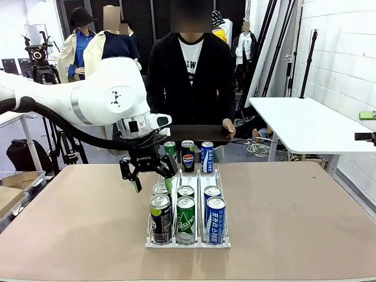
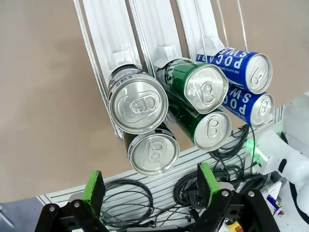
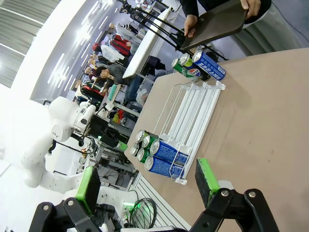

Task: Retrieve and hand over the desired beverage to the person.
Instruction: Pick up a can of the same type that the person held from the Automatic Can Dispenser.

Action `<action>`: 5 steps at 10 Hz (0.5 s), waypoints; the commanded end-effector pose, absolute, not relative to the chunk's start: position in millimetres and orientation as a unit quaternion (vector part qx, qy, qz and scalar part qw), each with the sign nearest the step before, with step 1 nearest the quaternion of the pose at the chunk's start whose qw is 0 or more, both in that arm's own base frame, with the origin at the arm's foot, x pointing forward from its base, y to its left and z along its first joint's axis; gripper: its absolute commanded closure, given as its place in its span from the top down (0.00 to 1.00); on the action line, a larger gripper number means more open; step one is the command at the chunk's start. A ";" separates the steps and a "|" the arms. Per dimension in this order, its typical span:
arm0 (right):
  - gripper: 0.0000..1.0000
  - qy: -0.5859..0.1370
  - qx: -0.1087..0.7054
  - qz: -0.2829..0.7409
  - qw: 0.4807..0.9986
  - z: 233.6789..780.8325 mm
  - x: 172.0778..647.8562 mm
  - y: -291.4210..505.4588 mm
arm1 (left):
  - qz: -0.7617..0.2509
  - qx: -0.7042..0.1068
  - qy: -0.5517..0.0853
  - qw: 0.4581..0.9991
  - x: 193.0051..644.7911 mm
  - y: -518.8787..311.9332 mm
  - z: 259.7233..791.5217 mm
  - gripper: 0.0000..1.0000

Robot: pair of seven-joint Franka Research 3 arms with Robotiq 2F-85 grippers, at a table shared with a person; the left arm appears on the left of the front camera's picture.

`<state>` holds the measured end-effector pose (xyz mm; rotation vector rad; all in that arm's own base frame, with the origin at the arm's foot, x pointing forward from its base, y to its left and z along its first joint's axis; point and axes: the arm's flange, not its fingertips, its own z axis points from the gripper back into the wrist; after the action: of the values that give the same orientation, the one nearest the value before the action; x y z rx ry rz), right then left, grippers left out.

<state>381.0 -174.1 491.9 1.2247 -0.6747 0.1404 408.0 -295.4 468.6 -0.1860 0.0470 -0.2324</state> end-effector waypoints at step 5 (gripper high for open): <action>1.00 -0.314 0.568 0.067 0.758 492.5 379.7 -173.6 | -0.154 -0.090 0.023 0.984 405.6 -297.6 448.3 1.00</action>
<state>381.0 -174.1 491.9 1.2247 -0.6747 0.1404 408.0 -297.2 452.9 -0.1802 0.0666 -0.2808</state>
